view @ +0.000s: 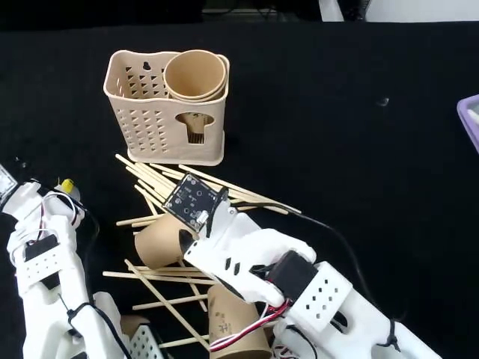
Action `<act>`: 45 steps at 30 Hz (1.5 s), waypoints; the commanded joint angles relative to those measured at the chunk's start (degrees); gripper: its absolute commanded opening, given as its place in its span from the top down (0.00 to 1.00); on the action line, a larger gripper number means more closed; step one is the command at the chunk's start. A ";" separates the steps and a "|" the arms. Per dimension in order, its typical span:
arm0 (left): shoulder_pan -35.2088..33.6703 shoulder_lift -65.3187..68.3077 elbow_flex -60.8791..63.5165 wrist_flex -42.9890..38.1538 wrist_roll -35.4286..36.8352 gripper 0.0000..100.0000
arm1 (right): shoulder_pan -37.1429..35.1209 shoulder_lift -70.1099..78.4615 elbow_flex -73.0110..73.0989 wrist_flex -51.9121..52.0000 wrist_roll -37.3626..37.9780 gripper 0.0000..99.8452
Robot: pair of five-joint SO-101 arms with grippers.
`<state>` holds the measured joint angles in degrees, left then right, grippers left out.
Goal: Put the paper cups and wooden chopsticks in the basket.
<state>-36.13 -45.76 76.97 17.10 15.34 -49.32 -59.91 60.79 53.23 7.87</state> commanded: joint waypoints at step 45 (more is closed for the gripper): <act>0.75 -0.70 -0.22 -0.97 0.09 0.78 | 8.00 -6.37 -27.38 24.09 16.62 0.99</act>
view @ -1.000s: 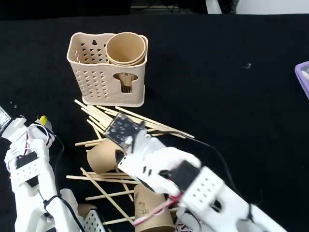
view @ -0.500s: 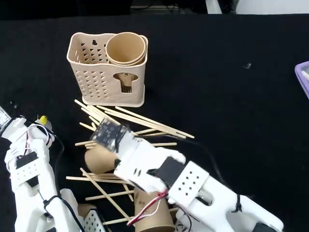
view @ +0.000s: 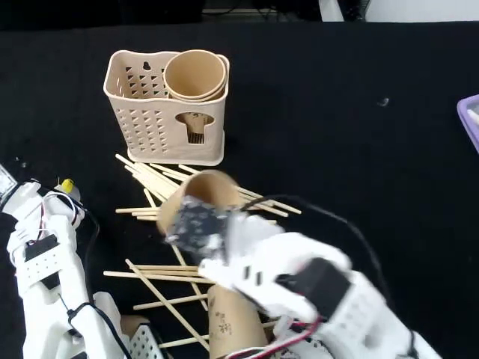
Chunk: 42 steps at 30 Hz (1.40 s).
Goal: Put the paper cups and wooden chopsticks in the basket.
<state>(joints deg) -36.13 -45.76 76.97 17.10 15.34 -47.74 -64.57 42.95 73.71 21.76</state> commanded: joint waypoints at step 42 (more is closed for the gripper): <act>0.75 -0.79 -0.22 -0.97 0.09 0.78 | 18.64 72.92 -89.89 11.43 15.91 0.85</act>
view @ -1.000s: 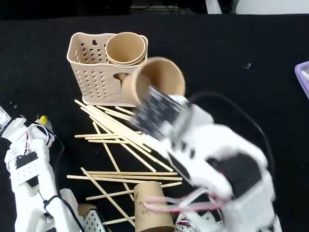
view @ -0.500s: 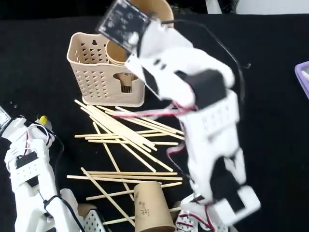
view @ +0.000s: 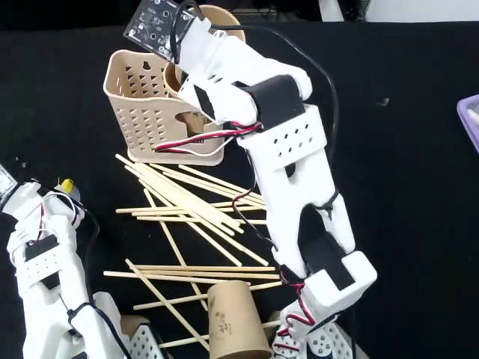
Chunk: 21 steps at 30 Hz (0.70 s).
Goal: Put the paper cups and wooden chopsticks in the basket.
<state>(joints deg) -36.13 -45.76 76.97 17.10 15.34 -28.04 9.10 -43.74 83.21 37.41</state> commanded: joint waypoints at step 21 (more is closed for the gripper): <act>0.75 -0.79 -0.22 -0.97 0.00 0.78 | -1.85 -28.18 13.14 18.02 -4.75 0.74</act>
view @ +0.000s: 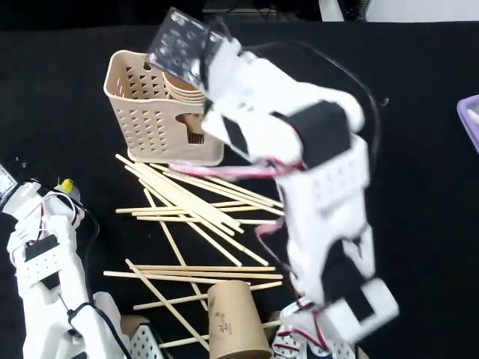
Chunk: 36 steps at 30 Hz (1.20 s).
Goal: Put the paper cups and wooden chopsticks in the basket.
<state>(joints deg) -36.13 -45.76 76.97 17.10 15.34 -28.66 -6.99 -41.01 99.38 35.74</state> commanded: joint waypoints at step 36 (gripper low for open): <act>0.75 -0.88 -0.22 -0.97 0.00 0.78 | -52.75 -52.09 77.05 1.85 -12.40 0.82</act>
<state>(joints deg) -35.87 -45.76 76.97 17.10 15.34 -80.09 -59.91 38.20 99.38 23.96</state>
